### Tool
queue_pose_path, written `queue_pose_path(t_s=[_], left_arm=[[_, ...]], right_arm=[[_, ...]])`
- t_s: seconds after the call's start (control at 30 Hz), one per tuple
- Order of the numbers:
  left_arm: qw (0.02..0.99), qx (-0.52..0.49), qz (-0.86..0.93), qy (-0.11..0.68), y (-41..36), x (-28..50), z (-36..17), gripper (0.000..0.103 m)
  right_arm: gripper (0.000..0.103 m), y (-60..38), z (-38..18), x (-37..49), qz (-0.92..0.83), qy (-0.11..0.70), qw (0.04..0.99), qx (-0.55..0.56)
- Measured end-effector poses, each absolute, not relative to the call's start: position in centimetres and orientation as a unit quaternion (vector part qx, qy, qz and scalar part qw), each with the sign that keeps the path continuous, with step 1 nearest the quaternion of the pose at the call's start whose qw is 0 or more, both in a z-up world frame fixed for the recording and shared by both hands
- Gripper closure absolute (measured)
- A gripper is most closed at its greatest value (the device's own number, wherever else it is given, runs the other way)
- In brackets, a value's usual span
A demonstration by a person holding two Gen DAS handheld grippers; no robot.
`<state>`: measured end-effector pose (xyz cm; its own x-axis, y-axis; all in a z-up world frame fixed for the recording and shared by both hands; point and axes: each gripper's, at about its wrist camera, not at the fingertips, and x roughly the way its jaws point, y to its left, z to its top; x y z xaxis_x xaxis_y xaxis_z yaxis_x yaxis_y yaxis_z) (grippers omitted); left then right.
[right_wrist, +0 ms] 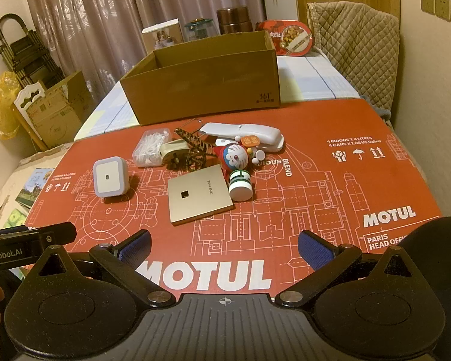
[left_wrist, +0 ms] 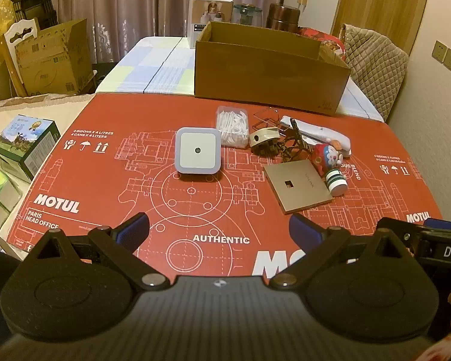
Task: Organize rigid objects
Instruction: 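Move the left tool toward the white square night light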
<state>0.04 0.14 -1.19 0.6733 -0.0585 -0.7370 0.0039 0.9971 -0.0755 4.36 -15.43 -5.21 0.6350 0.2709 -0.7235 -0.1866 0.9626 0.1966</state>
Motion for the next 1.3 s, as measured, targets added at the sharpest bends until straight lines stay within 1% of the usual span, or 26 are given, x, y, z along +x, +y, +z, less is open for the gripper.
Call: queue_pose_path(t_s=[0.47,0.87,1.2,1.27,1.3], left_arm=[[0.912,-0.033,-0.027,0.409,0.2,1.5,-1.8,0.005],[0.911,-0.019,-0.025,0.411,1.9,5.3,-3.1,0.006],[0.912,-0.014,-0.029,0.409,2.9,9.0,-5.2,0.01],[0.916,-0.008,-0.029,0.4,2.8,9.7,-5.5,0.01],[0.918,-0.005,-0.03,0.395,2.8,10.0,-5.7,0.01]], right_arm=[[0.002,-15.7,-6.6,5.3,0.13,0.408,0.902,0.056],[0.002,-14.4,-8.3,8.1,0.156,0.391,0.906,0.036],[0.003,-13.4,-10.3,11.1,0.16,0.372,0.914,0.011],[0.003,-13.4,-10.8,11.6,0.159,0.373,0.914,0.013],[0.006,-13.3,-11.0,11.9,0.159,0.374,0.914,0.014]])
